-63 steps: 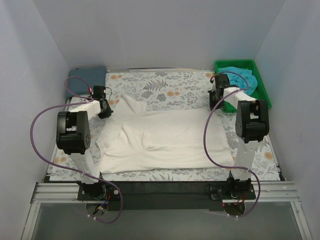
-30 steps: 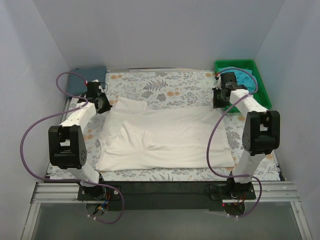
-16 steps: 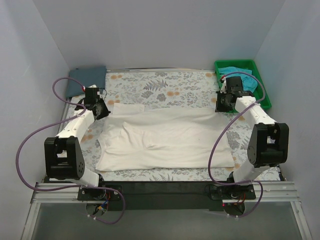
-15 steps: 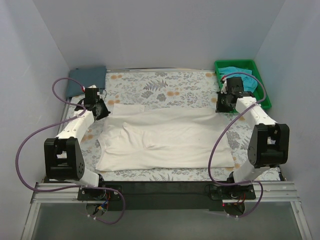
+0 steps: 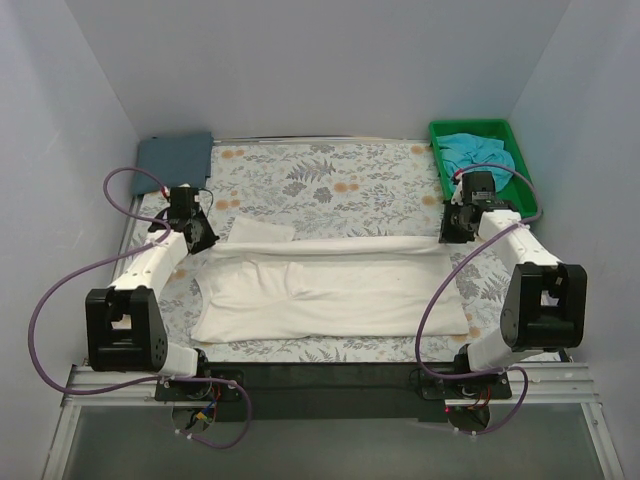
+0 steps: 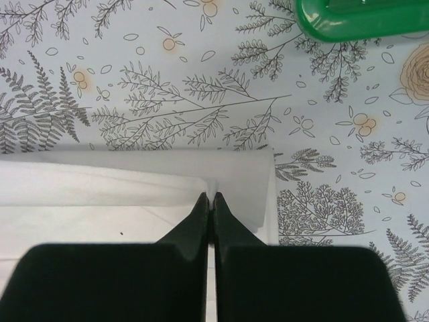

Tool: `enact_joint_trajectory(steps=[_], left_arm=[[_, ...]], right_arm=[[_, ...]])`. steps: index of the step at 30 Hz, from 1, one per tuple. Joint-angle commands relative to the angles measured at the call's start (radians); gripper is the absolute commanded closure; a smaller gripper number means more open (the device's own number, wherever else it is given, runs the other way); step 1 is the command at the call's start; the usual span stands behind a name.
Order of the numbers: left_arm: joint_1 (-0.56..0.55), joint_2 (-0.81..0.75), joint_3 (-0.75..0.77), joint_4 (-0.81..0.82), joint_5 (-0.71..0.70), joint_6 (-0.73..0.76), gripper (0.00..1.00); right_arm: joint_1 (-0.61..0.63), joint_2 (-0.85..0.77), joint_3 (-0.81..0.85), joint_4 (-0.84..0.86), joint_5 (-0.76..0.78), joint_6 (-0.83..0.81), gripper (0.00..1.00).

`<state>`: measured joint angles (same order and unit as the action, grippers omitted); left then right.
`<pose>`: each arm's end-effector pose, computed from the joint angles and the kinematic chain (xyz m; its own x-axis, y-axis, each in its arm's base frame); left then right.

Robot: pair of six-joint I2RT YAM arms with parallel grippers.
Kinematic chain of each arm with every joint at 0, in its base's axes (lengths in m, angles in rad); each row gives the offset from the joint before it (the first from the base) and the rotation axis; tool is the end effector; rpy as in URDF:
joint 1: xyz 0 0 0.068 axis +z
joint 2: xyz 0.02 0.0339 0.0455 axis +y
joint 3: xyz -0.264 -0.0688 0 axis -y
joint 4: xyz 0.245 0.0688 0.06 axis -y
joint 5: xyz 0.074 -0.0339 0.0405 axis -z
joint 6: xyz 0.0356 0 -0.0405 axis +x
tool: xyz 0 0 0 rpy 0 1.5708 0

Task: Fold and stack the t-shirts
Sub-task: Fold the tshirt

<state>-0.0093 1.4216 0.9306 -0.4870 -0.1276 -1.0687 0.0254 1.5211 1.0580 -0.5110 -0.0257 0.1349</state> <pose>0.2862 0.0019 0.2213 -0.3449 -0.8663 -0.3614 -0.7568 0.4844 -0.4389 0.3143 0.0089 0.2308 -0.8248 0.1135 -0.5539 0.0718 0.9927 0.0966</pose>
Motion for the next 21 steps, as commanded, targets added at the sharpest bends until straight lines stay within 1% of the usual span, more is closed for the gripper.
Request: enact_joint_trajectory(steps=[1,6,7,11,16,21], left_arm=[[0.000,-0.072,-0.004,-0.019,-0.038,-0.010,1.00],[0.002,-0.105,0.004,-0.045,-0.046,-0.011,1.00],[0.000,-0.115,-0.001,-0.050,-0.052,-0.013,1.00],[0.000,-0.122,-0.022,-0.051,-0.058,-0.023,1.00],[0.000,-0.110,-0.067,-0.055,-0.041,-0.053,1.00],[0.002,-0.075,-0.093,-0.064,-0.030,-0.088,1.00]], right_arm=[[-0.015,-0.044,-0.016,0.008,0.017,0.012,0.99],[-0.015,-0.073,-0.035,0.006,0.021,0.017,0.99],[-0.015,-0.078,-0.041,0.005,0.048,0.015,0.99],[-0.016,-0.098,-0.069,0.005,0.058,0.019,0.99],[-0.016,-0.099,-0.115,0.006,0.052,0.038,0.99],[-0.015,-0.067,-0.153,0.006,0.049,0.080,0.99]])
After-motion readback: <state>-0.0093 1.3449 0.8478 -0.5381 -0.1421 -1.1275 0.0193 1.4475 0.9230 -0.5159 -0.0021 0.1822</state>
